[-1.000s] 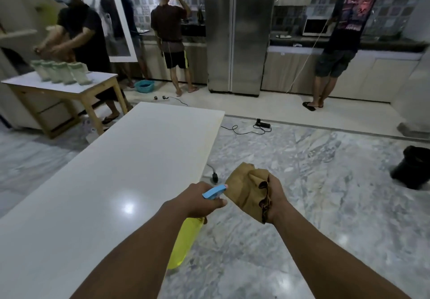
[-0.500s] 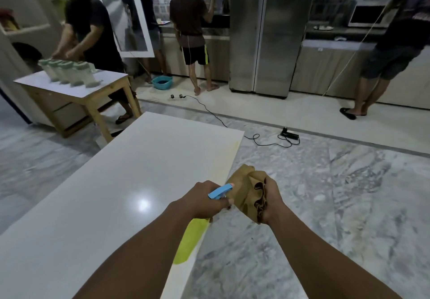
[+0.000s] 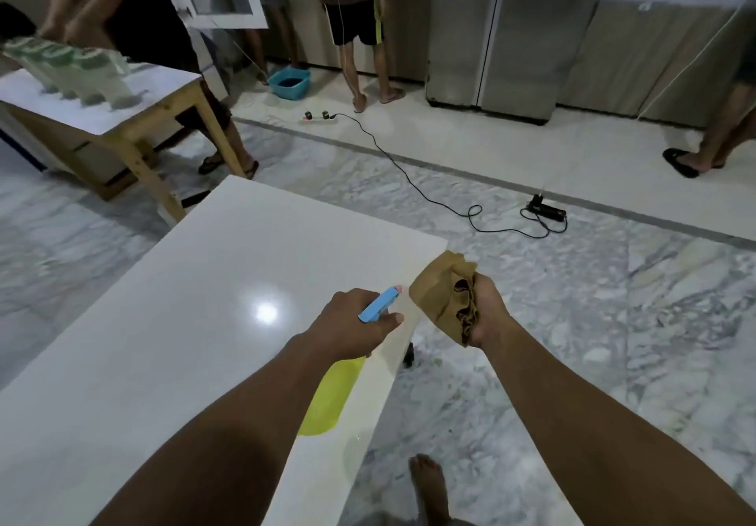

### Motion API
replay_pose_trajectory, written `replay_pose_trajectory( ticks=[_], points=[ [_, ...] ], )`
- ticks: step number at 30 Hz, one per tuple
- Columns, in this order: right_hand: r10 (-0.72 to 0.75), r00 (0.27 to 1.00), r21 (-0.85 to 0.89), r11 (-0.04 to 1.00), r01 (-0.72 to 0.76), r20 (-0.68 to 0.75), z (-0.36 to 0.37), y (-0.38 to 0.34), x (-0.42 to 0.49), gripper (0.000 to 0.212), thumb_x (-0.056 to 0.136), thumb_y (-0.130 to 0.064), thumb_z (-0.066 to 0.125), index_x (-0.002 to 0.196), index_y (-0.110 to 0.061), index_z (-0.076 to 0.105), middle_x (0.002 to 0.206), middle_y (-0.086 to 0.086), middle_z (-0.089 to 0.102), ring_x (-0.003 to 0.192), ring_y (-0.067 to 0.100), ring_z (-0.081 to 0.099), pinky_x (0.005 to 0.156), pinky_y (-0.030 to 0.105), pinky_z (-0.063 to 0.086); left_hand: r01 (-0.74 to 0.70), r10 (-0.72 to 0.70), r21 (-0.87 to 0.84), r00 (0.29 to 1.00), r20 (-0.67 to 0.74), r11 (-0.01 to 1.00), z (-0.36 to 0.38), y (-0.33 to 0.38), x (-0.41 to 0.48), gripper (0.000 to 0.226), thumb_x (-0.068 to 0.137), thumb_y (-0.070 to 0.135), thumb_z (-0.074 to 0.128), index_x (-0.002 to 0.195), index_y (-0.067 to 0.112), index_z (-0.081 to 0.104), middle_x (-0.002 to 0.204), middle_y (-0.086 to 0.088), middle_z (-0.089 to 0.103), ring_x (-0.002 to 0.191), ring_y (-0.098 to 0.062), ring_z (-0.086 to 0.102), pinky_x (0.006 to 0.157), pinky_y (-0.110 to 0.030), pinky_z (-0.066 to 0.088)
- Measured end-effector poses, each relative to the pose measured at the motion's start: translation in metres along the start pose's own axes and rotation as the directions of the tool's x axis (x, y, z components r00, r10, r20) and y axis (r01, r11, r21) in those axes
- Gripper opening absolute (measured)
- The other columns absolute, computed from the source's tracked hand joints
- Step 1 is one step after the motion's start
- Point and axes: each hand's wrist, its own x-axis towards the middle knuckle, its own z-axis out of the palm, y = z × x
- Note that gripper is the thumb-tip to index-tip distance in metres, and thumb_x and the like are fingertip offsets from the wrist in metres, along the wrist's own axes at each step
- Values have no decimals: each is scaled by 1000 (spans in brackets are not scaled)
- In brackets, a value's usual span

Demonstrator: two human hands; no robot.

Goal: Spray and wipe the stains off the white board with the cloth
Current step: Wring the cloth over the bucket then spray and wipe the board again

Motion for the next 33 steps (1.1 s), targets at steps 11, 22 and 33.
replay_pose_trajectory(
  ticks=[11, 22, 33],
  points=[
    [-471, 858, -841, 364, 401, 205, 40, -68, 213, 27, 98, -37, 40, 121, -35, 54, 97, 1, 66, 86, 20, 66, 75, 32, 59, 170, -174, -49, 982, -80, 984, -17, -40, 127, 36, 101, 40, 65, 83, 8, 60, 83, -15, 72, 56, -14, 76, 56, -15, 49],
    [-408, 720, -789, -526, 318, 562, 27, -12, 261, 60, 90, -40, 32, 147, -24, 42, 161, 12, 27, 150, 30, 18, 121, 51, 13, 250, -271, -140, 948, -165, 958, -33, -86, 109, 28, 101, 37, 67, 82, 16, 63, 76, -7, 72, 56, -15, 77, 59, -14, 54],
    [-373, 707, -762, -537, 363, 600, 8, 113, 159, 62, 93, -42, 27, 150, -24, 39, 163, 10, 24, 152, 27, 16, 121, 50, 13, 155, -190, -150, 948, -254, 976, -17, -121, -22, 32, 102, 33, 67, 73, 26, 56, 63, 4, 65, 54, -12, 76, 53, -5, 45]
  ],
)
